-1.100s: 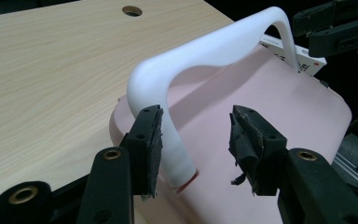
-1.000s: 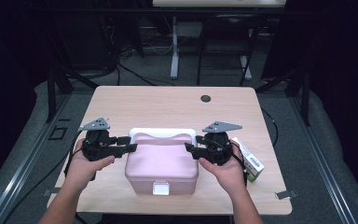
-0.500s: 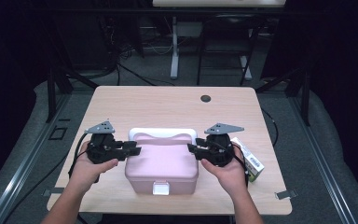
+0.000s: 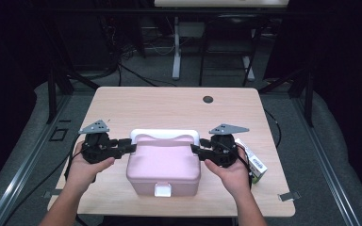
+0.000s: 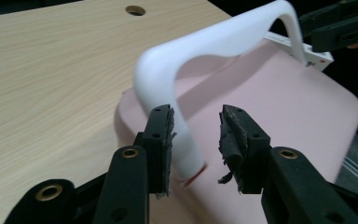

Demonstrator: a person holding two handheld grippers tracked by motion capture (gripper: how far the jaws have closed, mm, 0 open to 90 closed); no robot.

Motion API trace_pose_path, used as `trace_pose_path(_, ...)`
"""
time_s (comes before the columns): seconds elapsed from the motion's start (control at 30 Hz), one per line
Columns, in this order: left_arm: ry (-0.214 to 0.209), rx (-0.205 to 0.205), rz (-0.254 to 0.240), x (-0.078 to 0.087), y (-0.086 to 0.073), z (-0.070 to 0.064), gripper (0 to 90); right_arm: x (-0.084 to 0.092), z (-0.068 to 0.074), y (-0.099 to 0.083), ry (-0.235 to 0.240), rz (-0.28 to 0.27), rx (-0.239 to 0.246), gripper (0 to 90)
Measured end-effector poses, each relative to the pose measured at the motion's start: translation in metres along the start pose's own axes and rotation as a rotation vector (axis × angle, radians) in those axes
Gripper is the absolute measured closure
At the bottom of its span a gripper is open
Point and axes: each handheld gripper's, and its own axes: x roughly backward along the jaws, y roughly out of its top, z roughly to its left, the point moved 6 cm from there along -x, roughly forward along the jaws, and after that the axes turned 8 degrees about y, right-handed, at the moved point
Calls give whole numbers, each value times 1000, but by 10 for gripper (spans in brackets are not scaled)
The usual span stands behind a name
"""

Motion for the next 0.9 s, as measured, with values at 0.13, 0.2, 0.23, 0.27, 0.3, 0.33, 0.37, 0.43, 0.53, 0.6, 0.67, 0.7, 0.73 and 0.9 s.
trace_pose_path(0.13,23,9,5,-3,-3,7,610,-5,-4,-3,-13,8,-17,520)
trace_pose_path(0.2,23,18,11,-6,-5,8,598,-6,-6,-4,-12,11,-21,511)
trace_pose_path(0.23,20,18,13,-7,-5,8,590,-8,-7,-5,-15,11,-24,508)
trace_pose_path(0.27,20,18,13,-7,-5,8,580,-8,-7,-5,-15,11,-24,508)
trace_pose_path(0.3,17,29,19,-10,-7,9,579,-10,-9,-6,-16,17,-33,508)
trace_pose_path(0.33,15,28,19,-11,-7,9,574,-11,-10,-7,-15,17,-34,508)
trace_pose_path(0.37,12,30,17,-12,-7,10,567,-12,-10,-8,-11,20,-40,506)
trace_pose_path(0.43,8,34,19,-13,-8,10,565,-13,-11,-9,5,13,-50,505)
trace_pose_path(0.53,-10,42,12,-16,-8,9,558,-15,-11,-9,26,8,-55,506)
trace_pose_path(0.6,-26,41,11,-16,-8,6,560,-16,-8,-9,40,5,-55,520)
trace_pose_path(0.67,-16,20,13,-17,-8,4,562,-17,-5,-9,52,12,-43,533)
trace_pose_path(0.7,-10,14,17,-17,-8,3,564,-18,-3,-9,49,12,-33,526)
trace_pose_path(0.73,-8,14,15,-17,-8,3,571,-18,-2,-9,39,17,-28,526)
trace_pose_path(0.9,3,-6,10,-13,-8,3,618,-15,-1,-9,19,18,-18,588)
